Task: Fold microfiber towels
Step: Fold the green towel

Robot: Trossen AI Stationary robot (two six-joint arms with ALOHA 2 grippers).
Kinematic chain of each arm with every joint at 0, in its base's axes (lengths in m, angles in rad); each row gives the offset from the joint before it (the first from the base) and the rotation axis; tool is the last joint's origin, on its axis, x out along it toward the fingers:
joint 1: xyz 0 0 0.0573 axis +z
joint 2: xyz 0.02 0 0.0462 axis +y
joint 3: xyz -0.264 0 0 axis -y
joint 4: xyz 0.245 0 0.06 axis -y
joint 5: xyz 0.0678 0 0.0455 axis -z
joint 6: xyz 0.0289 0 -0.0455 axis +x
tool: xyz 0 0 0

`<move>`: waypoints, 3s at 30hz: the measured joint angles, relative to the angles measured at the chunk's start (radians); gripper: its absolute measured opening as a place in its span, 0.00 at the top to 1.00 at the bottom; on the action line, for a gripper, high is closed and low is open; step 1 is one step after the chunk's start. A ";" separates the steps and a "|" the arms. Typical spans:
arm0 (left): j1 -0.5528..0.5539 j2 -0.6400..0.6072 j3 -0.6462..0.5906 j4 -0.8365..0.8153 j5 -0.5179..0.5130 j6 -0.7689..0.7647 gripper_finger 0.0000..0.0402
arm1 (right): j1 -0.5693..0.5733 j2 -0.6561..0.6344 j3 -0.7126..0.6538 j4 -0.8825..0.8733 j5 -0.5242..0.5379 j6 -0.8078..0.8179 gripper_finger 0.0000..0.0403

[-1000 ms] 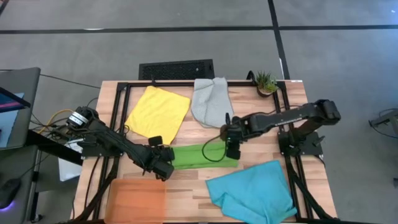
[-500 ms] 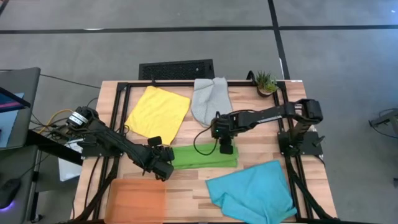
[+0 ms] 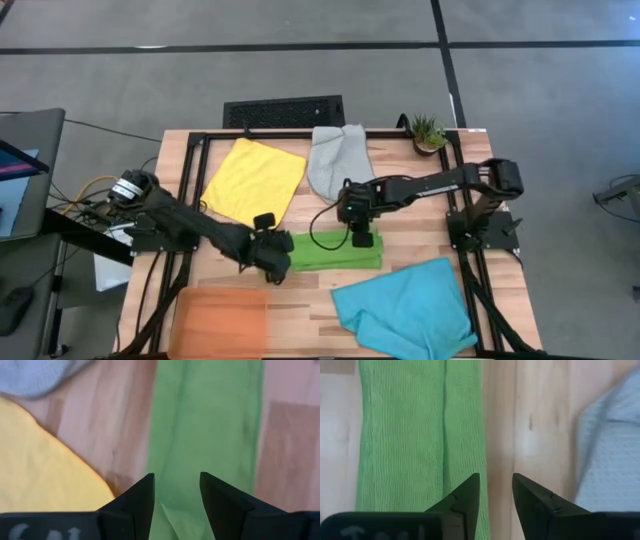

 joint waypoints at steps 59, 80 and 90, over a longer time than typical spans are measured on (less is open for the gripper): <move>0.105 0.000 -0.343 0.354 0.133 0.086 0.63 | 0.152 -0.517 -0.372 0.078 0.097 0.705 0.68; 0.106 0.000 -0.344 0.368 0.143 0.081 0.63 | -0.026 -0.425 -0.490 0.175 -0.014 0.999 0.69; 0.106 0.001 -0.344 0.369 0.145 0.080 0.63 | -0.035 -0.317 -0.490 0.234 -0.078 0.923 0.69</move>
